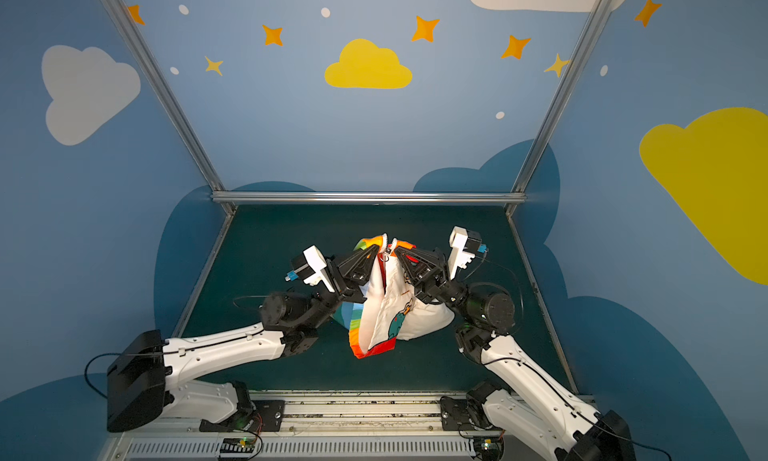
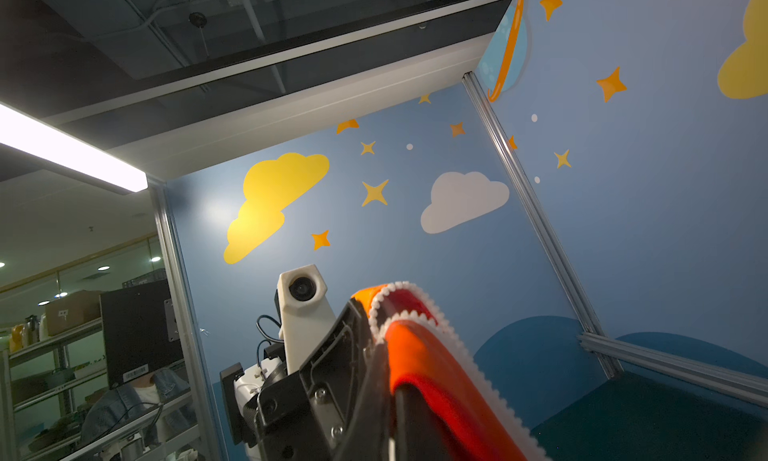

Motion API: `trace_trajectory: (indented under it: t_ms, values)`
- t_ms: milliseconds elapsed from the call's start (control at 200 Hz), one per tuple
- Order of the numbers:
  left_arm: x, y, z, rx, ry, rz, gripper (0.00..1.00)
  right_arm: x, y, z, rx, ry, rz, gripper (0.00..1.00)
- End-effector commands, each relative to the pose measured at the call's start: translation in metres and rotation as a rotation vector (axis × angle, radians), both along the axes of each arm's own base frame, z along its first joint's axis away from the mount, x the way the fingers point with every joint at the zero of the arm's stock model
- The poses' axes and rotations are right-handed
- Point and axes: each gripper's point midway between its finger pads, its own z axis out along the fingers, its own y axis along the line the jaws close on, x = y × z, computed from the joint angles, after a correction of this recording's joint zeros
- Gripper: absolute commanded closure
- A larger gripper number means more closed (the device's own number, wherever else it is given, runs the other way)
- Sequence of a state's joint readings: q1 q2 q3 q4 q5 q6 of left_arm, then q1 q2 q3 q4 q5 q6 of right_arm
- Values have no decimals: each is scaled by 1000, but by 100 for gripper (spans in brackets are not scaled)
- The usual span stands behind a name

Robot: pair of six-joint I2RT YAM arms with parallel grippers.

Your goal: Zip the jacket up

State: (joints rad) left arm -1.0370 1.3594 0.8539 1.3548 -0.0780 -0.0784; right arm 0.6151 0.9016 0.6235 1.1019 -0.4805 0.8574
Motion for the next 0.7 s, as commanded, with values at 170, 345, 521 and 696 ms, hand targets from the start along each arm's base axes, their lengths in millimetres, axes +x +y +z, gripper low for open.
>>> trace_trajectory:
  t_ms: [170, 345, 521, 696]
  values:
    - [-18, 16, 35, -100, -52, -59, 97, -15, -4, 7, 3, -56, 10, 100]
    - [-21, 16, 39, -106, -61, -77, 97, -9, 1, 3, -16, -34, 13, 100]
    - [-22, 17, 40, -110, -61, -78, 97, -10, 2, 4, -12, -41, 14, 100]
    - [-20, 14, 38, -106, -55, -85, 97, -11, 5, 9, -13, -53, 28, 100]
